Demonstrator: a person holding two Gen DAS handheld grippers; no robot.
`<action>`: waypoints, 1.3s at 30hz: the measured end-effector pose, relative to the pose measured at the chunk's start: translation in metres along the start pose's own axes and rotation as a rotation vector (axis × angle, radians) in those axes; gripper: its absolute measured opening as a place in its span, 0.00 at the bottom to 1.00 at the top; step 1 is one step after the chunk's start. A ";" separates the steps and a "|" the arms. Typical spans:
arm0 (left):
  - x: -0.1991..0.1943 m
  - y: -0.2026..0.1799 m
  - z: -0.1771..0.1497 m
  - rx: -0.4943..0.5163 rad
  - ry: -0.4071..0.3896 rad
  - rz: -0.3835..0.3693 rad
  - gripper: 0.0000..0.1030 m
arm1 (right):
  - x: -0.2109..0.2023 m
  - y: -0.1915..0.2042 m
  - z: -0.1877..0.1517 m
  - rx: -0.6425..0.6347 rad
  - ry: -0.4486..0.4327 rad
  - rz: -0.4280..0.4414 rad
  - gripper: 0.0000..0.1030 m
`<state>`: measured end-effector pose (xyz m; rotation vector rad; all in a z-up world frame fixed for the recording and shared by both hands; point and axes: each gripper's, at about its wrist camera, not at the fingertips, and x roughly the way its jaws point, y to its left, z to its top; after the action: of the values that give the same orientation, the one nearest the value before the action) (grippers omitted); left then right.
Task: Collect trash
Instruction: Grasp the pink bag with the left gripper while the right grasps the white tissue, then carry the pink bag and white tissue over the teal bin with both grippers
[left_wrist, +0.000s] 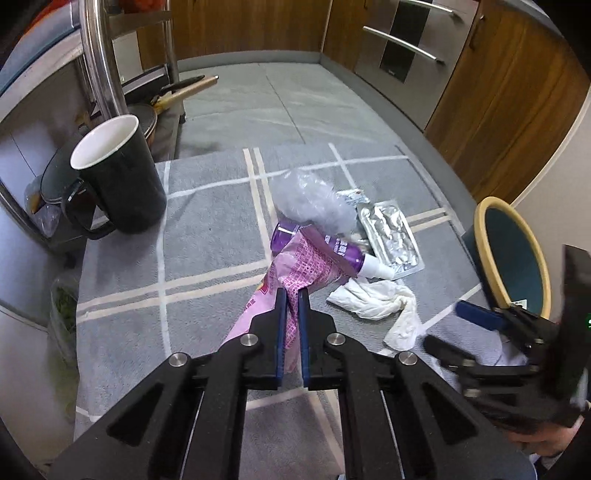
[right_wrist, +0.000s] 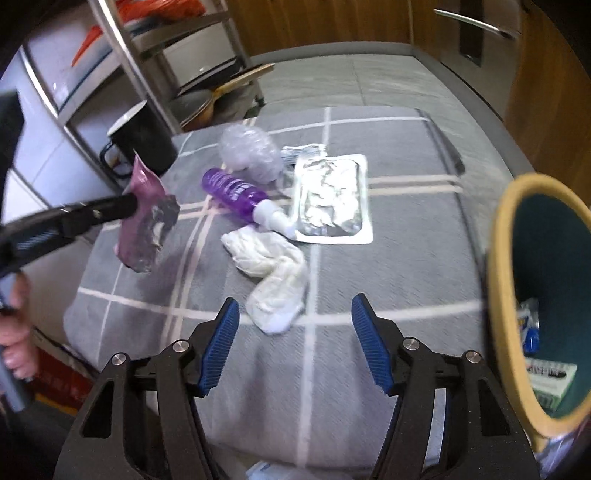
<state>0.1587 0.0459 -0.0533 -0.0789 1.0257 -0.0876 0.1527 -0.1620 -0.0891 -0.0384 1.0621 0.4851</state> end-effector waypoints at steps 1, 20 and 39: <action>-0.001 0.000 0.000 0.000 -0.001 0.000 0.05 | 0.004 0.004 0.001 -0.015 0.003 -0.004 0.64; -0.012 -0.015 0.011 -0.011 -0.044 -0.042 0.05 | -0.032 -0.007 -0.013 -0.066 -0.053 0.009 0.08; -0.045 -0.049 0.025 0.021 -0.131 -0.094 0.05 | -0.135 -0.061 -0.030 0.029 -0.210 -0.022 0.08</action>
<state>0.1553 0.0031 0.0032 -0.1127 0.8895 -0.1769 0.0992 -0.2731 -0.0020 0.0256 0.8614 0.4435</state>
